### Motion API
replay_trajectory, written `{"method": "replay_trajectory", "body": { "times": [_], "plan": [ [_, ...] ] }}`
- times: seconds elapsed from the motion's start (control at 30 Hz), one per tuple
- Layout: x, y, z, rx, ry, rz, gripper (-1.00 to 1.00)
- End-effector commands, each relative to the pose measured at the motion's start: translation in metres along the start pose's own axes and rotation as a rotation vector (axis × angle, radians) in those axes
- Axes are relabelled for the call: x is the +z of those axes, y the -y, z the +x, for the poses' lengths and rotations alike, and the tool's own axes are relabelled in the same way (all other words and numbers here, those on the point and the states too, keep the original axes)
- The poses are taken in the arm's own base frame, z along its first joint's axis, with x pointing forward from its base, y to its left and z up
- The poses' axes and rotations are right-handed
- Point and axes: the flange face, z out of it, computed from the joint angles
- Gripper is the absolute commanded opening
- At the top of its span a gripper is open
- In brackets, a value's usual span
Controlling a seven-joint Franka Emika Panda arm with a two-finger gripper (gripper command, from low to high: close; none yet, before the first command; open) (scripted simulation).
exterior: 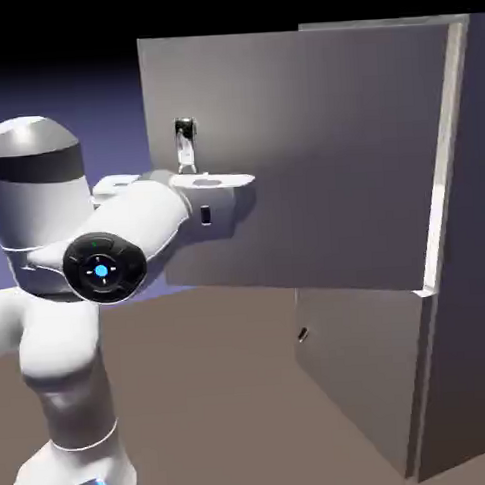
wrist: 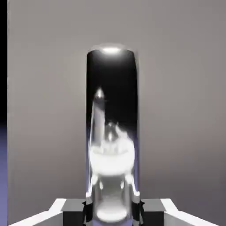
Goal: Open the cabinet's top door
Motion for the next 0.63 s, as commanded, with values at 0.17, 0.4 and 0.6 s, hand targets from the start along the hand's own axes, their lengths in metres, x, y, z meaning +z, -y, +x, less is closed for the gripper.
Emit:
{"method": "replay_trajectory", "body": {
  "times": [0.17, 0.4, 0.6],
  "plan": [
    [-0.053, -0.021, 0.02, 0.0, 0.118, 0.118, -1.0],
    [-0.102, -0.048, 0.048, 0.0, 0.241, 0.241, -1.0],
    [-0.127, -0.066, 0.066, 0.0, 0.311, 0.311, 1.0]
  ]
}}
